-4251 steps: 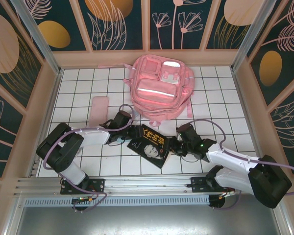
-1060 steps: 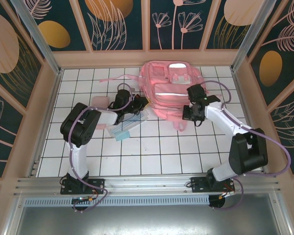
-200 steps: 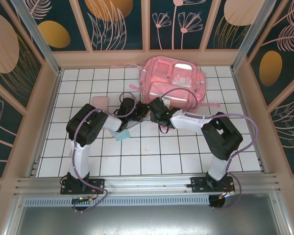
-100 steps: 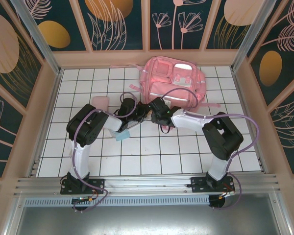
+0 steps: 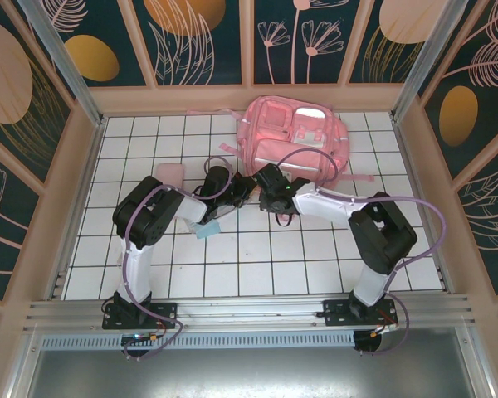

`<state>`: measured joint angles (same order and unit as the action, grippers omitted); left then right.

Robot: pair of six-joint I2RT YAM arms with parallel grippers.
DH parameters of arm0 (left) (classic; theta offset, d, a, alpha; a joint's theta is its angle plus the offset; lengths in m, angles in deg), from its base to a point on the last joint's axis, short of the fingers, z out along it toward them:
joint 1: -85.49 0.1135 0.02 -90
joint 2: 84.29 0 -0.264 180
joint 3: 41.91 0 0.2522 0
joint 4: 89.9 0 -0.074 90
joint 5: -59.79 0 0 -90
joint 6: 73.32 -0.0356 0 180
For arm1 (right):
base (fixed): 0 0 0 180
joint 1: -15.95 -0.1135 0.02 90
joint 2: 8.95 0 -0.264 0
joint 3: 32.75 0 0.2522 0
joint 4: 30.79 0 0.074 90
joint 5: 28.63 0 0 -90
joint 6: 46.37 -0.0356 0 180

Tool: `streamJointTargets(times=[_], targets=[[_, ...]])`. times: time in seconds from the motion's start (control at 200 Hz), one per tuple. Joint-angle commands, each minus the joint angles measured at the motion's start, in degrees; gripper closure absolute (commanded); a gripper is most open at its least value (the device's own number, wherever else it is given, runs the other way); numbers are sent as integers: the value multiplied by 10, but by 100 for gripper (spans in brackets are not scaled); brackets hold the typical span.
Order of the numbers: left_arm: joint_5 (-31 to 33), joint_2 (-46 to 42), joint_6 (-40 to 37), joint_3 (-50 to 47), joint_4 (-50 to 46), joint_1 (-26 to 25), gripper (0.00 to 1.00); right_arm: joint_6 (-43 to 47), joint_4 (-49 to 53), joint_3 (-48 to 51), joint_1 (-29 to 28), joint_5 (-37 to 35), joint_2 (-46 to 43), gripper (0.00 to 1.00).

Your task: Pack the student bag

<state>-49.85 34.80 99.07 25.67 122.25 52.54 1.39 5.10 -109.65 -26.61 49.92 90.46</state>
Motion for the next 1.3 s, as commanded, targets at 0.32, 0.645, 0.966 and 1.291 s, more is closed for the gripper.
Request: streamJointTargets(times=[0.32,0.645,0.966,1.291], targets=[[-15,-22,-6,16,35,5,100,28,17,14,14,38,19,100],[5,0,-83,58,-23,46,100,190,130,31,78,158,-49,100],[10,7,-131,105,-84,76,100,223,199,117,248,128,-152,100],[2,39,-152,177,-136,93,78,182,40,121,267,347,-163,100]])
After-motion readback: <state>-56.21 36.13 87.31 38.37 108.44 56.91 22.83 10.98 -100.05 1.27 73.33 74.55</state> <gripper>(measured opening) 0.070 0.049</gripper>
